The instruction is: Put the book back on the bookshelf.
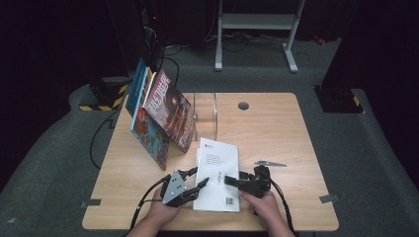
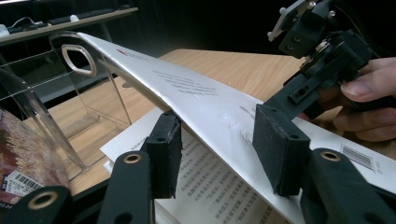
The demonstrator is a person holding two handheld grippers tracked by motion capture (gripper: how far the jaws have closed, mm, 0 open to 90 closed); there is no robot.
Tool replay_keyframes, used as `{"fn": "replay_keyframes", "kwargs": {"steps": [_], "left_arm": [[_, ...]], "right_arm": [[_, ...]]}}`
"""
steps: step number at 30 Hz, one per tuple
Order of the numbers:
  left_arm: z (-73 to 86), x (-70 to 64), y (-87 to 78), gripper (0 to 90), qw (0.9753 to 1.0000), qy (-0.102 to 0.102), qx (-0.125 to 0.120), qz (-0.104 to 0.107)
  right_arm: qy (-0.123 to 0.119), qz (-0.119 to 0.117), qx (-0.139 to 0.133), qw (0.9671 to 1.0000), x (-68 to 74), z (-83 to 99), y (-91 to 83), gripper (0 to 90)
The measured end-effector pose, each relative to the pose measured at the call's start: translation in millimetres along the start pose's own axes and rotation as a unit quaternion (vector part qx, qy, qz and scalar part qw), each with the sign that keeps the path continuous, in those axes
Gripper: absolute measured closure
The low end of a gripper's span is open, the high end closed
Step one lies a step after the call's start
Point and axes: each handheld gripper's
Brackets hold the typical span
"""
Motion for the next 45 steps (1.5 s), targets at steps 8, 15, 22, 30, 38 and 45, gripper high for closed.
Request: {"fn": "replay_keyframes", "kwargs": {"steps": [8, 15, 22, 30, 38, 45], "left_arm": [[-1.7, 0.4, 0.1, 53.0, 1.0, 0.004, 0.002, 0.004], [-2.2, 2.9, -2.4, 53.6, 0.9997, -0.001, 0.005, 0.023], [1.3, 8.4, 0.8, 54.1, 0.9982, -0.042, 0.02, 0.038], [4.2, 11.1, 5.6, 54.2, 0.9959, -0.071, 0.034, 0.044], [8.3, 14.5, 11.7, 54.4, 0.9926, -0.101, 0.04, 0.053], [7.7, 13.5, 13.1, 54.6, 0.9931, -0.1, 0.034, 0.051]], "right_arm": [[0.004, -0.01, 0.016, 0.9998, 1.1, -3.7, 0.9, 7.9], [-0.026, 0.003, 0.008, 0.9996, 10.5, -3.9, -6.0, 12.7], [-0.044, 0.019, 0.0, 0.9989, 16.5, -1.8, -10.7, 16.5], [-0.079, 0.041, -0.017, 0.9959, 24.9, 2.3, -15.5, 20.3], [-0.121, 0.064, -0.04, 0.9898, 34.6, 3.8, -23.1, 27.0], [-0.134, 0.074, -0.046, 0.9872, 37.5, 3.6, -25.5, 28.0]]}}
Point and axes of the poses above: each handheld gripper's, and its own axes: y roughly forward along the jaws, z roughly out of its underside, x roughly to its left, and after that the axes turned 5 degrees about -z, right-handed
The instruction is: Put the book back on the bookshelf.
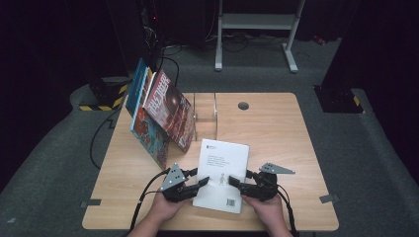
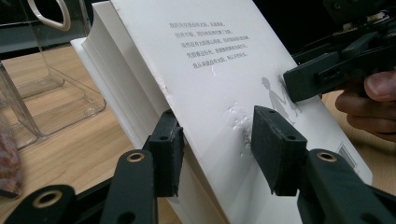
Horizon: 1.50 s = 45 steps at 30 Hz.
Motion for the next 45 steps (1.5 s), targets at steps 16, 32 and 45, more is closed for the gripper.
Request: {"fn": "replay_keyframes", "kwargs": {"steps": [16, 32, 45], "left_arm": [[-4.9, -0.7, 2.9, 54.8, 0.9999, 0.003, -0.012, -0.008], [-8.4, 2.1, 7.0, 55.6, 0.9994, -0.012, -0.027, -0.02], [-9.7, 3.7, 16.6, 55.7, 0.9988, -0.006, -0.041, -0.026]], "right_arm": [[-0.042, 0.023, -0.028, 0.9985, 8.8, -6.1, -8.6, 31.9], [-0.098, 0.037, -0.052, 0.9932, 17.3, -14.9, -18.1, 38.0], [-0.142, 0.054, -0.07, 0.9859, 20.3, -19.5, -23.3, 41.2]]}}
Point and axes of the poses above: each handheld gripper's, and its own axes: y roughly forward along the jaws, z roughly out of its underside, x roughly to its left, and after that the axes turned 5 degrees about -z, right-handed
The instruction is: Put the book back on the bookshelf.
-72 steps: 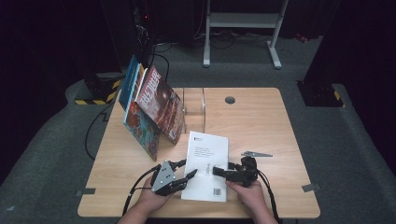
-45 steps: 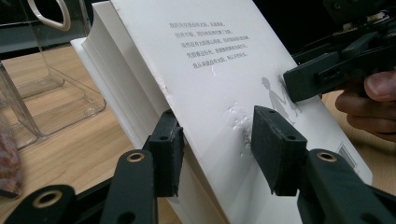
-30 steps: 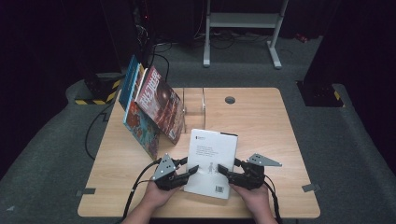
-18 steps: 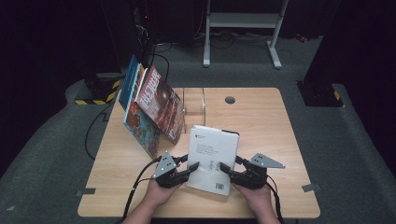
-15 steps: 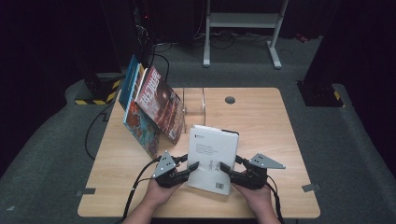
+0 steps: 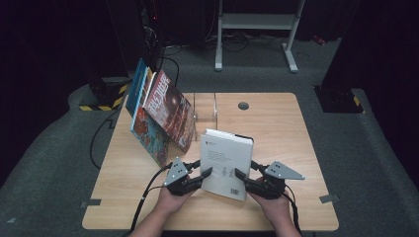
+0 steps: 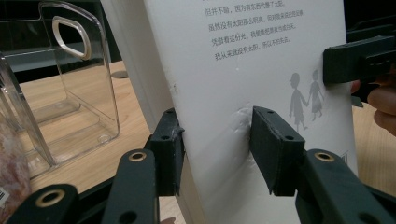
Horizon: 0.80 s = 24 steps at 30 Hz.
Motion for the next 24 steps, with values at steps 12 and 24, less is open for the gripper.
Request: {"fn": "replay_keyframes", "kwargs": {"steps": [12, 24], "left_arm": [[5.1, -12.3, -4.6, 57.8, 0.9998, 0.02, -0.001, -0.007], [9.1, -20.1, -13.9, 60.7, 0.9998, 0.016, 0.01, -0.009]], "right_arm": [[-0.01, 0.002, -0.003, 0.9999, 3.2, 9.5, -9.6, 41.5], [-0.024, -0.002, -0.001, 0.9997, 9.5, 18.8, -19.6, 42.9]]}}
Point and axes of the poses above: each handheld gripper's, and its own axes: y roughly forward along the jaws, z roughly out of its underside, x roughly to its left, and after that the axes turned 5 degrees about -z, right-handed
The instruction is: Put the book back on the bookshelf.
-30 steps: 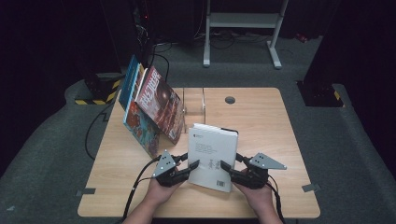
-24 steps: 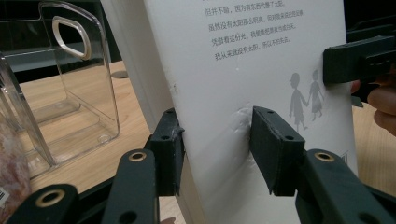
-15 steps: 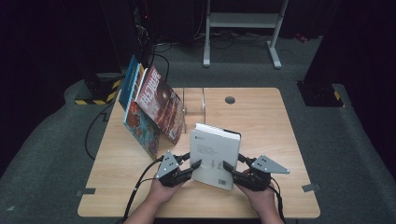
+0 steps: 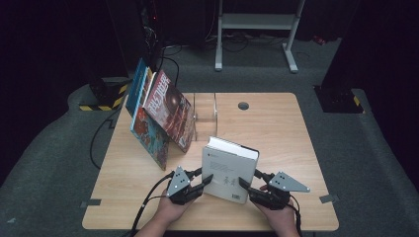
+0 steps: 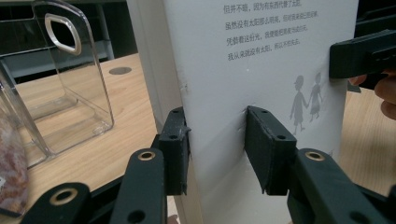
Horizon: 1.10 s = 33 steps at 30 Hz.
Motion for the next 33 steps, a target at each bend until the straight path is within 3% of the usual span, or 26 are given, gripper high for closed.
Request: {"fn": "replay_keyframes", "kwargs": {"steps": [21, 33], "left_arm": [[7.6, -4.8, -14.8, 58.9, 0.9999, 0.007, -0.009, -0.001], [11.2, -3.6, -15.0, 55.3, 1.0, 0.001, -0.005, -0.004]], "right_arm": [[-0.019, -0.011, -0.005, 0.9997, 15.8, 4.9, -8.4, 42.8], [-0.014, -0.034, -0.006, 0.9993, 15.9, -10.9, 3.0, 30.9]]}}
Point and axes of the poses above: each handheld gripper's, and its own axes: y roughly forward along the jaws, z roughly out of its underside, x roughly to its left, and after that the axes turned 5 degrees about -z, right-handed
